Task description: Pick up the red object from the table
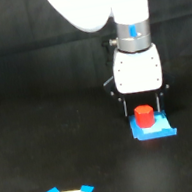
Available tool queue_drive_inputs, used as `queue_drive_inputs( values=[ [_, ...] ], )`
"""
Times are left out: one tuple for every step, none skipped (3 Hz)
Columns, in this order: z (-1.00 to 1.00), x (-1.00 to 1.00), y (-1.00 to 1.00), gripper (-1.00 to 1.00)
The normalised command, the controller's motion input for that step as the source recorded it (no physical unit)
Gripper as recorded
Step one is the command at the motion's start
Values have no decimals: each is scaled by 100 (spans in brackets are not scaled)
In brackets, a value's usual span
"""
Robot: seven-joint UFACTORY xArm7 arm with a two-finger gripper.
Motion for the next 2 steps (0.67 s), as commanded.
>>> queue_drive_inputs(
  values=[
    [13,-14,-19,50],
    [-85,11,-3,-47]
  ],
)
